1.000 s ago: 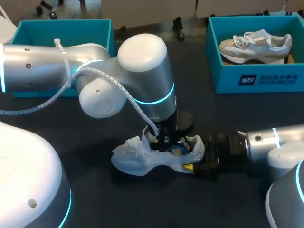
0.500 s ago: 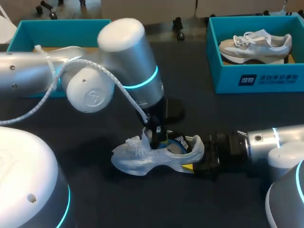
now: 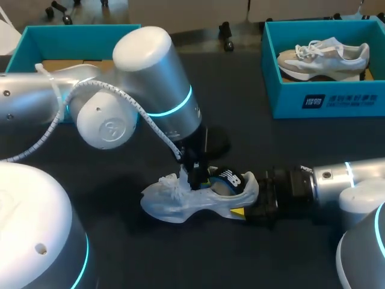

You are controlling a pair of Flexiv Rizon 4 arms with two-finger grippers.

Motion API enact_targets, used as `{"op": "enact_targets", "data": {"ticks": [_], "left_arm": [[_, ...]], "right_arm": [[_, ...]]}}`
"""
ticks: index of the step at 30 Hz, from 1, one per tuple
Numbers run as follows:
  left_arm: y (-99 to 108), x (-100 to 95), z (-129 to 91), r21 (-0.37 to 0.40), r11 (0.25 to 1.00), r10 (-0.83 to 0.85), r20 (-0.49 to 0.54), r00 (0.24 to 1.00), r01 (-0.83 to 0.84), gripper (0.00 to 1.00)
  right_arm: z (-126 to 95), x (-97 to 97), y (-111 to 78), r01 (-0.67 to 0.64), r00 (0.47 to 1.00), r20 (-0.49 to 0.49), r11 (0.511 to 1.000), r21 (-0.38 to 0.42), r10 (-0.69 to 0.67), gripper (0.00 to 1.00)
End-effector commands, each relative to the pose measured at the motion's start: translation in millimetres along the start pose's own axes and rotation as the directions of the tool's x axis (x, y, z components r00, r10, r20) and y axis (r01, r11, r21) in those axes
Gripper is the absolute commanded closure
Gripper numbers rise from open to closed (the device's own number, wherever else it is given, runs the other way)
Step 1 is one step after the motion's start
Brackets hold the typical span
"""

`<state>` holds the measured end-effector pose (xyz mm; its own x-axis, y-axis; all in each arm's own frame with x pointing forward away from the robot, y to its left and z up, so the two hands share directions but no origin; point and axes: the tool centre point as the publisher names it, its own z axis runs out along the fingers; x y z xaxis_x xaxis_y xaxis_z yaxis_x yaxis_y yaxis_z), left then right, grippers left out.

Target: Take the shoe out of the shoebox, open the shoe tongue, remove and reinsert the insole, then place the shoe into the shoebox

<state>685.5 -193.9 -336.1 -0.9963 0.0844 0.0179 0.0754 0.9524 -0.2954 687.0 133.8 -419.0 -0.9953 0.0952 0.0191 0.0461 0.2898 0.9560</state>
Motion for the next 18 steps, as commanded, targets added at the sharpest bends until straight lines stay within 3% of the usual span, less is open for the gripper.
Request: {"op": "enact_targets", "data": {"ticks": [1,8,18], "left_arm": [[-2,6.5,-7,0.002,1.0,0.005,0.035,0.999,-0.005,0.63],[-10,12.8,-20,0.005,0.999,0.031,0.105,0.994,-0.032,0.64],[-16,15.5,-30,-0.001,0.998,0.067,0.12,0.99,-0.068,0.64]], "right_arm": [[1,1.4,2.1,-0.001,1.0,0.0,1.0,0.007,0.001,1.0],[1,1.4,2.1,-0.001,1.0,0.0,1.0,0.007,0.001,1.0],[1,1.4,2.1,-0.001,1.0,0.0,1.0,0.007,0.001,1.0]]}}
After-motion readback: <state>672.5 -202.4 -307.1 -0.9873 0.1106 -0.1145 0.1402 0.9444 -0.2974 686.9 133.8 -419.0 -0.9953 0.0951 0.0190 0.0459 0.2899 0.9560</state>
